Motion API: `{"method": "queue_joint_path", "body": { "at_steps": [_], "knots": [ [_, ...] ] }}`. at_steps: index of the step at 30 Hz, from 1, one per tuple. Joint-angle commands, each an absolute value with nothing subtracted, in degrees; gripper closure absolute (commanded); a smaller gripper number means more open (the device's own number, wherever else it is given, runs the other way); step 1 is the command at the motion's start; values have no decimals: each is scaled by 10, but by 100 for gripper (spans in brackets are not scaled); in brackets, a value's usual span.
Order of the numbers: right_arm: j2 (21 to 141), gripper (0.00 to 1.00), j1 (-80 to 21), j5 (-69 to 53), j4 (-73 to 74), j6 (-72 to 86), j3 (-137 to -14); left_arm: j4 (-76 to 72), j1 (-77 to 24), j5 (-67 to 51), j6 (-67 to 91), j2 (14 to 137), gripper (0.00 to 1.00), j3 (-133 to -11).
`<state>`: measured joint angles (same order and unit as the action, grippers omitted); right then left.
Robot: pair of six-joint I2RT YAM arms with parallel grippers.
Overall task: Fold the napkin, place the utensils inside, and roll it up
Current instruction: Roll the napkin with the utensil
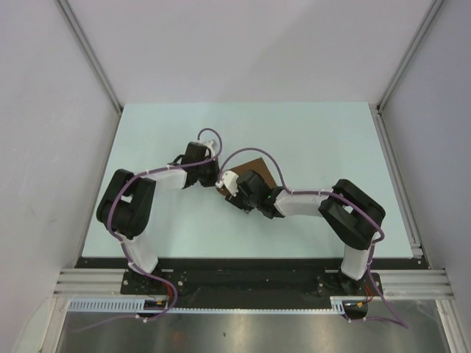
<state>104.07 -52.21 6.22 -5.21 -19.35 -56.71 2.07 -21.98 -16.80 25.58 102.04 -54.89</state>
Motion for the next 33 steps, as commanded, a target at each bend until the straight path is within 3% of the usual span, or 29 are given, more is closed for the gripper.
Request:
{"method": "queue_joint_path", "body": {
  "at_steps": [1, 3, 5, 6, 8, 9, 11, 18, 33],
  "knots": [
    [1060, 50, -497, 54, -55, -181, -580, 30, -221, -187, 242, 1038, 100, -560],
    [1063, 58, -483, 26, -47, -164, -584, 26, -221, -191, 242, 1035, 100, -559],
    [1070, 65, -457, -29, -26, -148, -594, 19, -221, -192, 243, 1029, 93, -558],
    [1072, 68, -447, -51, -20, -143, -597, 18, -221, -192, 245, 1027, 75, -558],
    [1076, 73, -422, -117, -3, -135, -604, 17, -221, -180, 247, 1014, 49, -558],
    [1078, 73, -416, -143, -3, -128, -606, 18, -221, -174, 250, 1009, 27, -559],
    [1088, 76, -396, -215, 43, -118, -626, 28, -221, -125, 257, 991, 15, -558],
    [1113, 81, -370, -344, 77, -74, -631, -32, -206, -52, 281, 897, 11, -475],
    [1156, 84, -337, -509, 33, 9, -634, -263, -207, -138, 296, 782, 11, -278]
  ]
}}
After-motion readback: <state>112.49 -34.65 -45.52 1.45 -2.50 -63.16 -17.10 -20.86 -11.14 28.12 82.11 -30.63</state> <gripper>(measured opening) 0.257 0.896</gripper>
